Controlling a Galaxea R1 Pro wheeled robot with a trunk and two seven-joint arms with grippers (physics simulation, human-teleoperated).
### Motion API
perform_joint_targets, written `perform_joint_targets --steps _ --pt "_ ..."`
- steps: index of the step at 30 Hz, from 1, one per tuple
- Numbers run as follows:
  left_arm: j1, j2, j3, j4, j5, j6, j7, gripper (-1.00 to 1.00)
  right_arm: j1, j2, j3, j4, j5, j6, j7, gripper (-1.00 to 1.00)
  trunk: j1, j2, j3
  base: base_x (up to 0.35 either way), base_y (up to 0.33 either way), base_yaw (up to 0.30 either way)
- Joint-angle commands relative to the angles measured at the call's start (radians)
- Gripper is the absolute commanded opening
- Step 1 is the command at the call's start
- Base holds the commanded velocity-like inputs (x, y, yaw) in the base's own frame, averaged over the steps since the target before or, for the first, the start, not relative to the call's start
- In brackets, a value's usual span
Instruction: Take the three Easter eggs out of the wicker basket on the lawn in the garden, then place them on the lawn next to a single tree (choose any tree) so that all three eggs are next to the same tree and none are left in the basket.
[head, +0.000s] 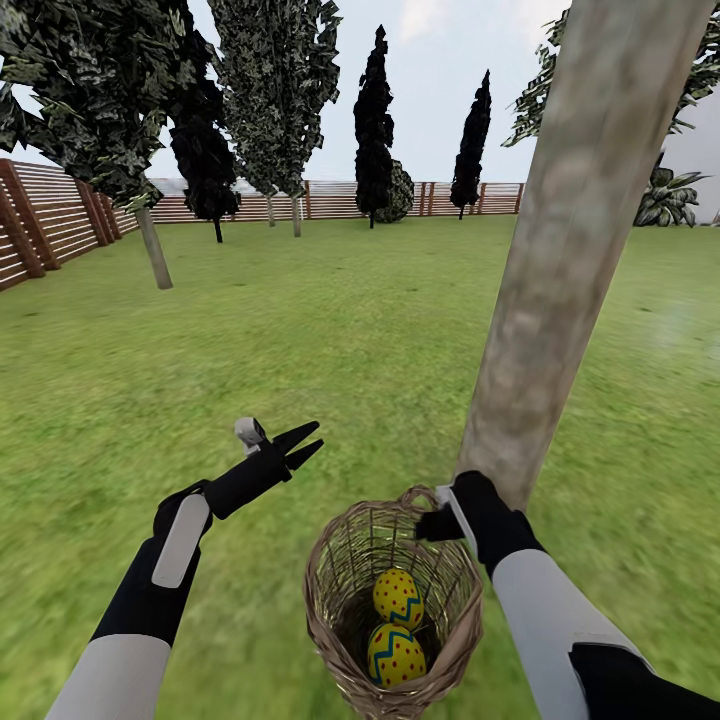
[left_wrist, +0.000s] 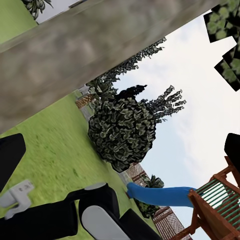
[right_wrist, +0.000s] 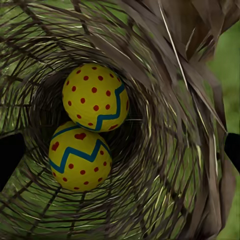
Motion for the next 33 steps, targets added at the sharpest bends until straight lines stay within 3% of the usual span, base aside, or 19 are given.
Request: perform_joint_targets --steps 1,7,15,23,24,26,31,33 --pt "-0.001 -0.001 0.002 0.000 0.000 0.005 -0.002 1.00 0.000 0.001 -0.006 -0.001 0.011 0.003 0.019 1.00 0.000 0.000 -0.001 0.000 0.000 0.000" --pt "-0.001 -0.001 0.002 0.000 0.000 0.005 -0.002 1.00 0.000 0.000 -0.006 -0.001 0.012 0.000 0.094 1.00 0.000 0.000 -0.001 0.000 0.000 0.000" --pt "-0.001 -0.001 0.002 0.000 0.000 0.005 -0.002 1.00 0.000 0.000 -0.006 0.007 0.011 -0.002 0.095 1.00 0.000 0.000 -0.001 0.000 0.000 0.000" --pt "0.000 0.000 0.002 0.009 0.001 0.005 -0.002 1.00 -0.003 0.004 -0.004 0.053 0.011 -0.060 0.086 1.00 0.000 0.000 -0.001 0.000 0.000 0.000" --pt "0.000 -0.002 0.002 0.030 0.001 0.005 -0.003 1.00 -0.039 0.007 -0.004 0.151 0.008 -0.059 0.076 1.00 0.000 0.000 -0.001 0.000 0.000 0.000" --pt "0.000 -0.004 0.002 0.037 0.001 0.005 -0.004 1.00 -0.127 0.015 -0.006 0.250 0.005 -0.060 0.037 1.00 0.000 0.000 -0.001 0.000 0.000 0.000" --pt "0.000 -0.005 0.002 0.040 0.001 0.005 -0.004 1.00 -0.201 0.032 -0.012 0.361 0.000 -0.092 -0.114 1.00 0.000 0.000 -0.001 0.000 0.000 0.000" --pt "0.000 -0.006 0.002 0.043 0.000 0.005 -0.004 1.00 -0.209 0.038 -0.013 0.380 -0.027 -0.125 -0.147 1.00 0.000 0.000 -0.001 0.000 0.000 0.000"
